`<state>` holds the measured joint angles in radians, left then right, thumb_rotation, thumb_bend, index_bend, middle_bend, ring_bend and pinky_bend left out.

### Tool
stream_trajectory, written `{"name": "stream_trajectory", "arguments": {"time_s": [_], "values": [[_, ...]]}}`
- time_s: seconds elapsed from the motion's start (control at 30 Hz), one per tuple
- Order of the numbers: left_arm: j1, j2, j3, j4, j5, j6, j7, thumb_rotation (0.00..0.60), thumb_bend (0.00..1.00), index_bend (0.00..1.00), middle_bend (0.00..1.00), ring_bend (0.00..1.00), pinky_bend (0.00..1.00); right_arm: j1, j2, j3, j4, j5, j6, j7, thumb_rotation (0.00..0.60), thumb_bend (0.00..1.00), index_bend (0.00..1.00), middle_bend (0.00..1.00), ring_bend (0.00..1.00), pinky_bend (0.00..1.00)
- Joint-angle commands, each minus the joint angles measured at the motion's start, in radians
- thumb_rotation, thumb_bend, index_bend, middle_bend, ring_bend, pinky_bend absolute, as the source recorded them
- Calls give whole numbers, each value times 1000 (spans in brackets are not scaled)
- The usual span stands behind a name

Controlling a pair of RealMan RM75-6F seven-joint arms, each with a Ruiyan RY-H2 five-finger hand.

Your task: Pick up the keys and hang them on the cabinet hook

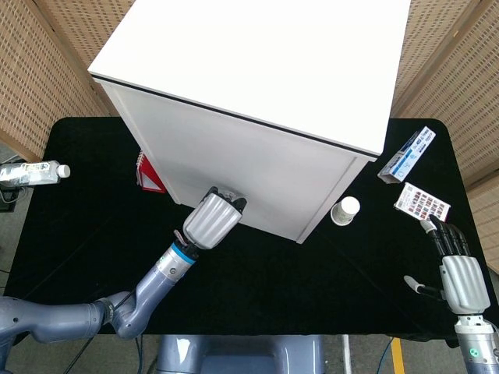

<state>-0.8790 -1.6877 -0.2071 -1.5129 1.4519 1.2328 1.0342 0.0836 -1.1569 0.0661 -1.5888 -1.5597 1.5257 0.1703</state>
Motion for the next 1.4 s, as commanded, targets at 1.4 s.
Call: {"name": "stream_trajectory", "arguments": {"time_s": [1.4], "values": [[3,-40,-23,35,30,36,18,600,269,547,901,937,847,1,-2,-6,-4,-12,3,-5,600,132,0,0,0,0]]}}
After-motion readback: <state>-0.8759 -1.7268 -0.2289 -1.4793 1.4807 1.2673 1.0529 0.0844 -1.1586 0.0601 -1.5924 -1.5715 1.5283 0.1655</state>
